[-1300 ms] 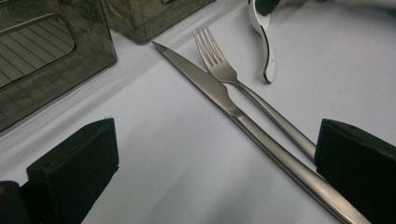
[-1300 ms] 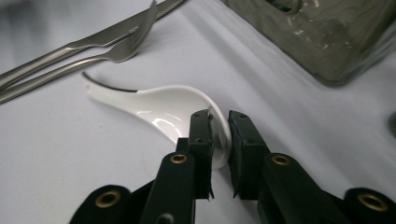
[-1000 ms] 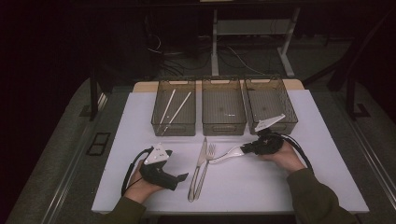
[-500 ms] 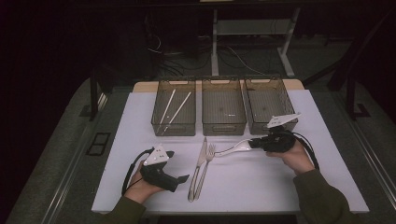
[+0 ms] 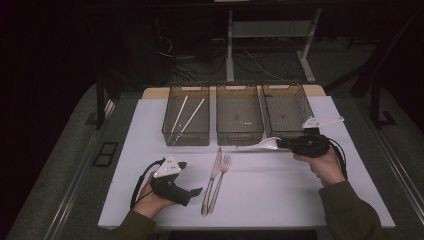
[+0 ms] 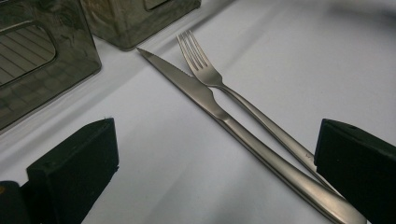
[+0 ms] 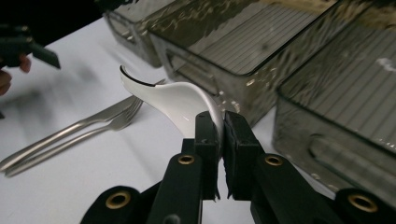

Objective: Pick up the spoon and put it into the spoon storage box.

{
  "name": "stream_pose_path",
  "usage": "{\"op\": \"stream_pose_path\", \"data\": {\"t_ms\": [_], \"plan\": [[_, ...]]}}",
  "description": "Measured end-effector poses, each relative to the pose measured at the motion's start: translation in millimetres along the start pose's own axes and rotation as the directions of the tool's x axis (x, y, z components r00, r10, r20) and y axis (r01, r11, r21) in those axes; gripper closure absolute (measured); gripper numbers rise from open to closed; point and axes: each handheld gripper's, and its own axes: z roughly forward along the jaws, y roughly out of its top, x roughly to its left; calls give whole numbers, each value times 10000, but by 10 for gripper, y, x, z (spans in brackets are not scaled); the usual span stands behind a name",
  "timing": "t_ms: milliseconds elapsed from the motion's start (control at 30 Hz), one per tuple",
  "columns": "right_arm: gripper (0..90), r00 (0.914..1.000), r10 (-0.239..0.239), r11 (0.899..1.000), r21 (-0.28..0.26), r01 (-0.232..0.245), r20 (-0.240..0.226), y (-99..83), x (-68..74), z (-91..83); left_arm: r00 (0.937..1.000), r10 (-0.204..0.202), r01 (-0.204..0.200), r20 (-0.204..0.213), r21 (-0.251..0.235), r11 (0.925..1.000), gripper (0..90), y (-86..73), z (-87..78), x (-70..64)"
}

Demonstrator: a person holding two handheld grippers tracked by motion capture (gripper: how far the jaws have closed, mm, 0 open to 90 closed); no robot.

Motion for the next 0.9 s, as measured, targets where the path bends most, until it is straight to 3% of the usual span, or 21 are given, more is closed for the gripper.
{"op": "stream_pose_path", "data": {"t_ms": [200, 433, 900], "plan": [[846, 9987, 154, 9989, -460, -131, 489, 50, -33, -85, 10000, -8, 8, 13, -2, 10000, 0, 1, 8, 3], [846, 9954, 234, 9978, -632, -176, 929, 118, -66, -102, 9999, -104, 104, -35, -58, 9999, 0, -2, 3, 3], [846, 9883, 173, 9986, -518, -95, 1518, 421, -86, 131, 10000, -30, 30, 16, -50, 10000, 0, 6, 11, -7]]}}
